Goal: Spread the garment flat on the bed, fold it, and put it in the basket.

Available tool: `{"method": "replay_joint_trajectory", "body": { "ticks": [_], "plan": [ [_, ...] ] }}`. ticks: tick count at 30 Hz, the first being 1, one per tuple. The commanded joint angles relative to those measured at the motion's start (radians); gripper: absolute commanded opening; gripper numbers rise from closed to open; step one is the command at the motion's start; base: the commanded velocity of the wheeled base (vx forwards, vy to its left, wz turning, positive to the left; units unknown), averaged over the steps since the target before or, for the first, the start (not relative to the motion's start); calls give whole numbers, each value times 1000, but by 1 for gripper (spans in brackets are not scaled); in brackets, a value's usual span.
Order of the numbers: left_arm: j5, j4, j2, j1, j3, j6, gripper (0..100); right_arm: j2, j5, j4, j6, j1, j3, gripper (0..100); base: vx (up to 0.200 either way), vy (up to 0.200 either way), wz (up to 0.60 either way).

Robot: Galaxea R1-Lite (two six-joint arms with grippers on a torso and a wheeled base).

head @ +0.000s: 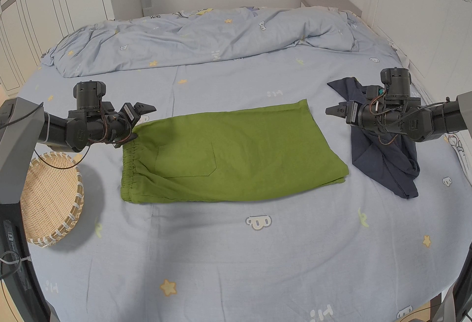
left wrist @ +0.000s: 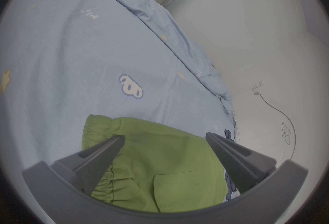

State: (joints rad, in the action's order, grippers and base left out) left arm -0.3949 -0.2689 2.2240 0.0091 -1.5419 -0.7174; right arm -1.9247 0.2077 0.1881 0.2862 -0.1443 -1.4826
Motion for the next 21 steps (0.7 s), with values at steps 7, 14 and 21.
{"method": "replay_joint_trajectory", "body": {
  "ticks": [7, 14, 21],
  "plan": [
    [-12, -3, -294, 8, 253, 4, 100, 52, 147, -24, 53, 64, 67, 100, 0, 0, 0],
    [-33, -108, -320, 60, 516, 15, 100, 49, 249, -87, 56, 94, 30, 100, 0, 0, 0],
    [-35, -223, -242, 74, 594, 18, 100, 50, 249, -85, 53, 84, 54, 100, 0, 0, 0]
  ]
}}
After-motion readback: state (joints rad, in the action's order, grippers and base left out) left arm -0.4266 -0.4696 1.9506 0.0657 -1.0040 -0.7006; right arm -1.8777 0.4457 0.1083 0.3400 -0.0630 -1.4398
